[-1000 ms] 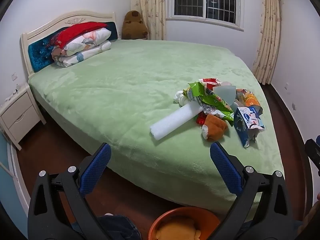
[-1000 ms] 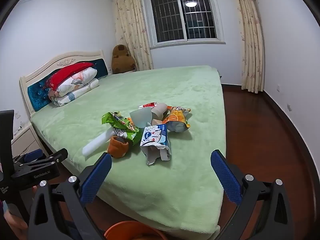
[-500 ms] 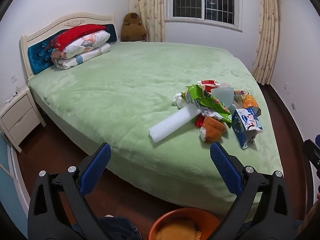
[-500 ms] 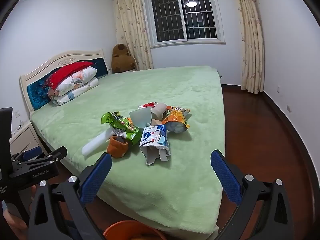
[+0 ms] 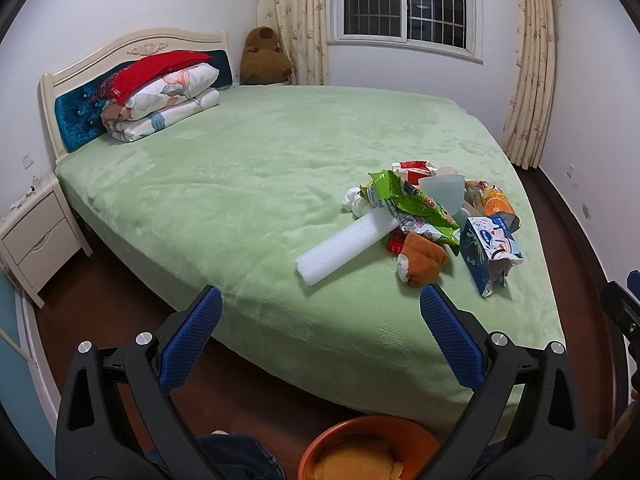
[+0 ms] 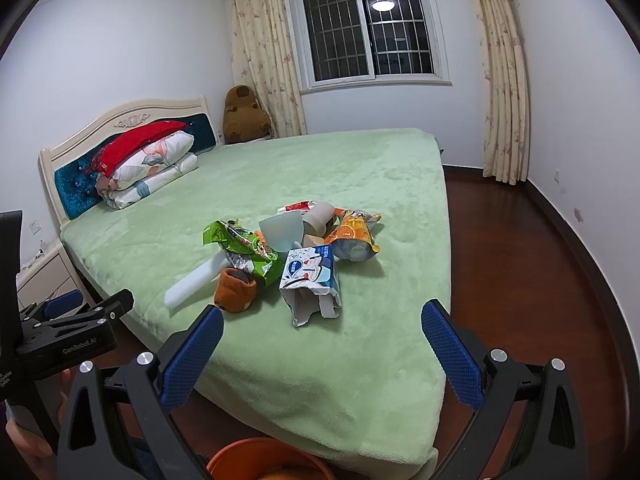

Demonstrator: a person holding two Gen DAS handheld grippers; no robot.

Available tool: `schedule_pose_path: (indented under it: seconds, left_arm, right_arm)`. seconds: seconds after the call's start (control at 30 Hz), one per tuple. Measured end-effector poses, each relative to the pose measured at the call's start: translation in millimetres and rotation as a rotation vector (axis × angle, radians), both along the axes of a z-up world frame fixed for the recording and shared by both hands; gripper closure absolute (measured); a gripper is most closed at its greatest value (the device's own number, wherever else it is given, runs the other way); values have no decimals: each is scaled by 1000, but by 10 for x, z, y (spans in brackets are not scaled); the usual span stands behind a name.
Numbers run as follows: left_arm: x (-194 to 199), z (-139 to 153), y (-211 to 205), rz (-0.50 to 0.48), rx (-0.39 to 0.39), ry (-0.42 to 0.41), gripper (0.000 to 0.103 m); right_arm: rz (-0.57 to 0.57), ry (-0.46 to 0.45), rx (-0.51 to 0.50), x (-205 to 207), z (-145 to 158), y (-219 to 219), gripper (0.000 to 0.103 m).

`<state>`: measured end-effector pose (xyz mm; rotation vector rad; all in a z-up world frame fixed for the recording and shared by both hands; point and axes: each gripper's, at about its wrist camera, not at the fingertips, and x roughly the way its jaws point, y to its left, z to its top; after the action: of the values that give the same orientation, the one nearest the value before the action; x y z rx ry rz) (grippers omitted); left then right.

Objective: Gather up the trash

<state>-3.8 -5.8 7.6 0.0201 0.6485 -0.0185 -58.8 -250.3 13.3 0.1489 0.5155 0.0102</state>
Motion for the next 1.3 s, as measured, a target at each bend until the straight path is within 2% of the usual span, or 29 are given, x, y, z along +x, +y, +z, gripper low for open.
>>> schedule_pose_path:
  seconds: [1.3]
  left_arm:
    - [-23, -40, -42, -8, 20, 9, 6]
  right_arm:
    - [3, 32, 16, 39, -134, -8, 5]
